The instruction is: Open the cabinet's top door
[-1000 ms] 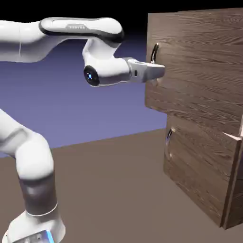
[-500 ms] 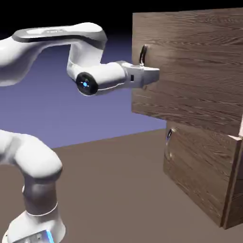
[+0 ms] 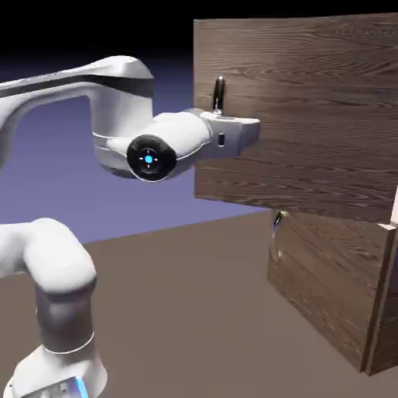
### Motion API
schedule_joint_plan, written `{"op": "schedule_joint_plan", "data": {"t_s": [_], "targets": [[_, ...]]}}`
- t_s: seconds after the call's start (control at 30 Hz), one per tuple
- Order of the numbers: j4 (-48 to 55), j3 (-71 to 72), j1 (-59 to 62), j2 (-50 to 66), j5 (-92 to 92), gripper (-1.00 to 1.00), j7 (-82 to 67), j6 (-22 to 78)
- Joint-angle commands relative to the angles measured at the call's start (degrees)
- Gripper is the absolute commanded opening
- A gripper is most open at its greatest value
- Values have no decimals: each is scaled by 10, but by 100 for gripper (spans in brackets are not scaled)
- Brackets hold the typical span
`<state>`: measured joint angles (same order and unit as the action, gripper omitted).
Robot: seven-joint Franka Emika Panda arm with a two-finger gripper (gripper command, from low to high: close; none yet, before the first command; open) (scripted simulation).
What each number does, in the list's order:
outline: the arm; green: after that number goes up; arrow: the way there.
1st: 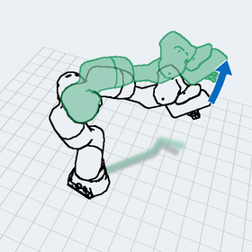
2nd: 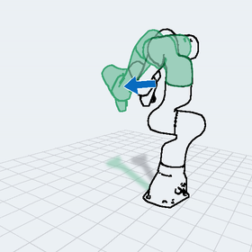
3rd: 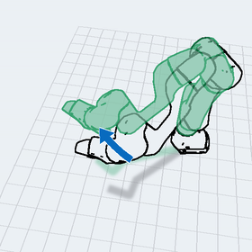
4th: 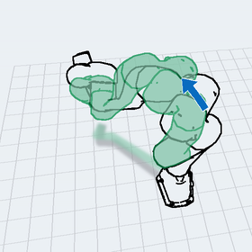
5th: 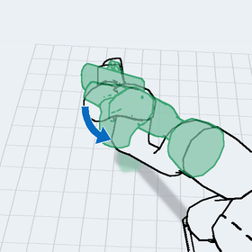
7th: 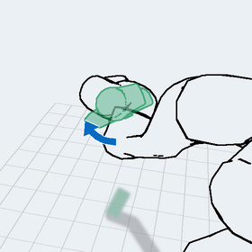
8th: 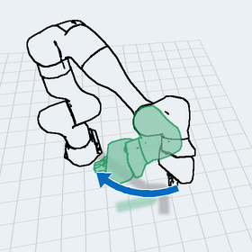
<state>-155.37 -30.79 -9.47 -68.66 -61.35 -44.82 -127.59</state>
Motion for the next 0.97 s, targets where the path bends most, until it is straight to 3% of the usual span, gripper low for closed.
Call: {"op": "schedule_joint_plan", "data": {"t_s": [0.0, 0.3, 0.9, 0.93], "targets": [[8, -18, 1, 0, 18, -100, 3, 24], [130, -188, -49, 30, 158, -100, 19, 249], [495, -433, -348, 45, 293, -100, 72, 592], [495, -433, -348, 45, 293, 100, 72, 592]]}}
